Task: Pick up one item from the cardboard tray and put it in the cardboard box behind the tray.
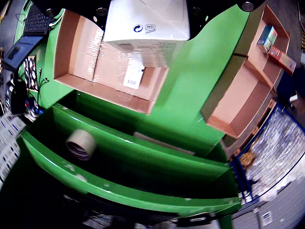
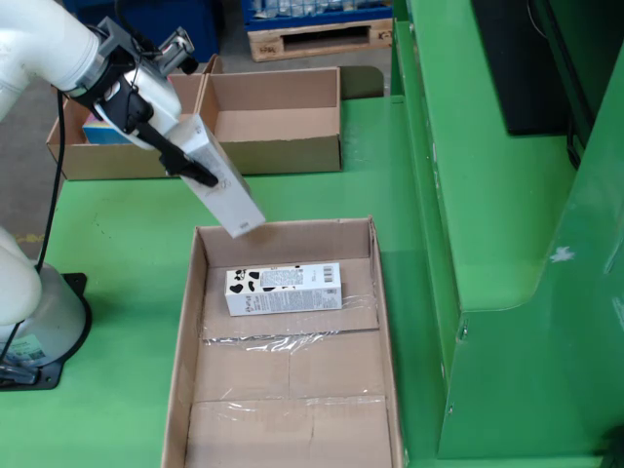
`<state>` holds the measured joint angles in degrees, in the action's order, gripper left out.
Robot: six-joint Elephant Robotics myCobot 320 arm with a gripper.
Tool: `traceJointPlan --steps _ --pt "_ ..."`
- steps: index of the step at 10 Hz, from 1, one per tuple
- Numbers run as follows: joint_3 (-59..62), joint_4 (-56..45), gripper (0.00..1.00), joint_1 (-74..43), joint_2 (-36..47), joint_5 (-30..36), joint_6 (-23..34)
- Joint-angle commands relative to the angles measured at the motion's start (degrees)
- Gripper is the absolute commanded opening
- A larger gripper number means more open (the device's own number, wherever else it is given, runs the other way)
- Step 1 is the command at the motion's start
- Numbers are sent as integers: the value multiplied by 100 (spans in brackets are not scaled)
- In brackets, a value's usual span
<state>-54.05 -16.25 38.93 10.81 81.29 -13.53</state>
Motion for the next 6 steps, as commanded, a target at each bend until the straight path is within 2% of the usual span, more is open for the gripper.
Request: traceJointPlan --steps 1,6 --pt "350 -231 0 1433 233 -367 -493" --pt "659 -741 0 2931 232 -552 -964"
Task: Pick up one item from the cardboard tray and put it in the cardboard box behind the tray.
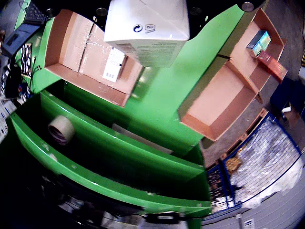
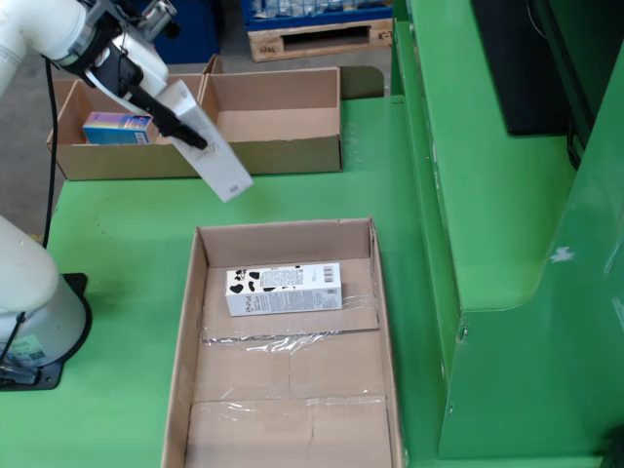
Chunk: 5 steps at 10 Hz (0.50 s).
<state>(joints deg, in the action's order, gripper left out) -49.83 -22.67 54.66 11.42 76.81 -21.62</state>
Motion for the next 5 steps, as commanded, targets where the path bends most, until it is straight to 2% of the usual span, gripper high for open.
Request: traceJointPlan --steps 1,5 --pt "264 -228 0 1870 224 -250 -347" --pt "354 -403 0 2894 262 -401 -615"
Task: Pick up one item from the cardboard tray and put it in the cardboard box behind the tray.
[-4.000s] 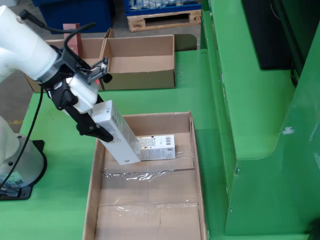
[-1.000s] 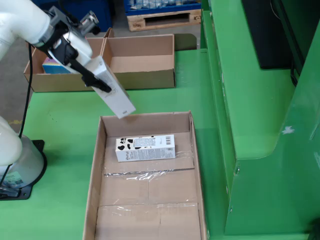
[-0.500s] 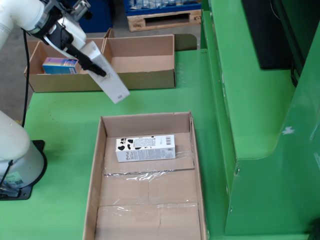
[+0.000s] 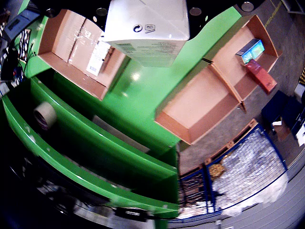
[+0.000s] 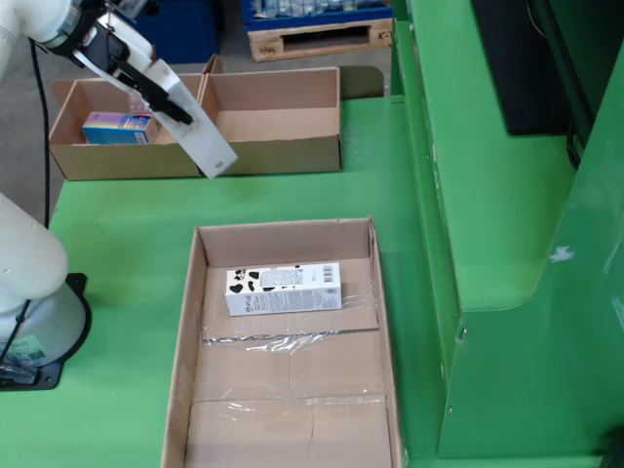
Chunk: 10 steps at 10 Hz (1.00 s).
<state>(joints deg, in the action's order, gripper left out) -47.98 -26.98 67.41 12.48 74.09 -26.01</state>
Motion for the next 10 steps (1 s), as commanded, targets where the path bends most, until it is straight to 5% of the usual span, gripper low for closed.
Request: traceJointPlan --steps 1,7,10 --pt "306 -55 0 1964 86 -153 -260" --pt "621 -23 0 2641 -248 -177 -331" --pt "2276 72 0 1513 -1953 354 398"
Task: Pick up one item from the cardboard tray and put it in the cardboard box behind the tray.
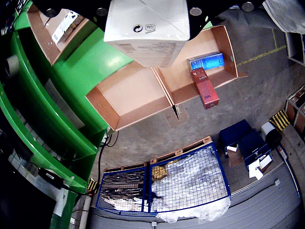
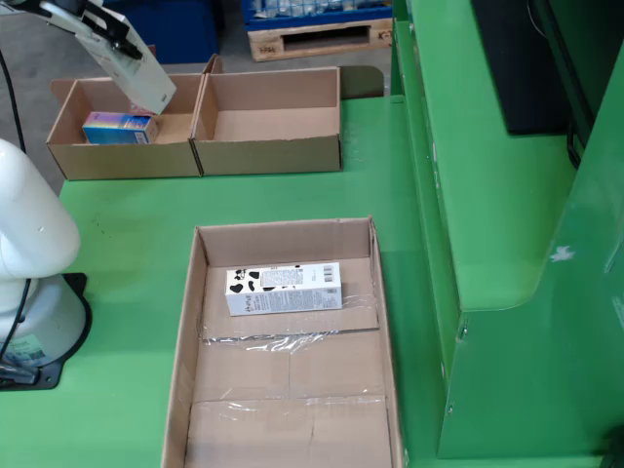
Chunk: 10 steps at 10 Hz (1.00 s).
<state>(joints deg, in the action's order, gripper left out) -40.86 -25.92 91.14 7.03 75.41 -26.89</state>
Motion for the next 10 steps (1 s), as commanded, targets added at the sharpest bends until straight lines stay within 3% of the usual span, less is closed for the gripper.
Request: traceJointPlan --steps 1,2,3,4,5,10 --pt "2493 -299 0 -1117 -2060 335 652" --pt "4086 -890 0 -1326 -3003 423 783" --pt "4086 -890 0 -1326 -3003 423 783" --pt "4086 -37 0 -1737 -3455 563 1065" --pt "4086 196 0 -1872 -3600 594 1131" --pt "4086 747 0 -2090 -3871 653 1272"
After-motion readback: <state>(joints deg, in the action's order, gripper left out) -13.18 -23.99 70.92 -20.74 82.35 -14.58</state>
